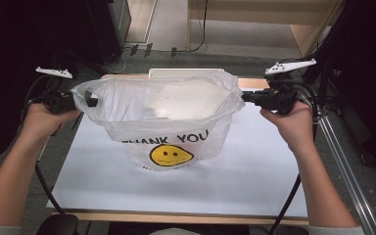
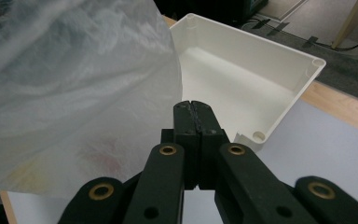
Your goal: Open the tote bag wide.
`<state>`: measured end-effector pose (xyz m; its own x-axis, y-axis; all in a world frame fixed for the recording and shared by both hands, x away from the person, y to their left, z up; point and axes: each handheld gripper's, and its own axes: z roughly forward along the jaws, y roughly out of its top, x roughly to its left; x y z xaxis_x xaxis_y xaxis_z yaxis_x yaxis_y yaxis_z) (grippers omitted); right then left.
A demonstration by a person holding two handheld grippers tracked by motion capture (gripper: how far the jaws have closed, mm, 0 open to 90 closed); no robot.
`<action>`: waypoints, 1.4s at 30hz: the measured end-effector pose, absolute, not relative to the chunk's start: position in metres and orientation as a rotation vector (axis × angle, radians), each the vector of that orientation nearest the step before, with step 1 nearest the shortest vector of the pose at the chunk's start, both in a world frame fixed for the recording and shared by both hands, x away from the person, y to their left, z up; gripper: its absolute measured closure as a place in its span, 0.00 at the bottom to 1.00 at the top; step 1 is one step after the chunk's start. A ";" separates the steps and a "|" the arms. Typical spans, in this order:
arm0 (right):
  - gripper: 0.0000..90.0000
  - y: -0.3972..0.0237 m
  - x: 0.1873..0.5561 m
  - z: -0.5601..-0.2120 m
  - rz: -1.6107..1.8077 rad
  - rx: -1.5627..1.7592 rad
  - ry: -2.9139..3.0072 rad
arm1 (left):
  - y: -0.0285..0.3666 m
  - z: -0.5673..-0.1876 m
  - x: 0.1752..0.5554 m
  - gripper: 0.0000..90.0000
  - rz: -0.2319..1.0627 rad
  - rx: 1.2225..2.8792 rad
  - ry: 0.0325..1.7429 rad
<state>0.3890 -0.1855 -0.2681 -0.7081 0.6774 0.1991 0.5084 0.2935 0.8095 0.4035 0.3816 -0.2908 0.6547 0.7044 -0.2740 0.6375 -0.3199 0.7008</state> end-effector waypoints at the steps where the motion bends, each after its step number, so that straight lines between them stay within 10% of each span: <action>1: 1.00 -0.185 0.389 -0.268 1.380 1.103 2.375 | 0.382 -0.291 0.404 1.00 0.102 2.042 1.041; 23: 1.00 -0.159 0.398 -0.184 1.418 0.941 2.330 | 0.374 -0.183 0.401 0.99 0.246 2.018 0.917; 42: 1.00 -0.083 0.392 -0.153 1.426 0.748 2.422 | 0.298 -0.164 0.386 0.99 0.193 2.090 0.731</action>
<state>0.3919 -0.0833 -0.1534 -0.8425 0.5358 0.0566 0.3094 0.3952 0.8649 0.3855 0.2978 -0.1638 0.8142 0.5657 -0.1304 0.4276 -0.4325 0.7938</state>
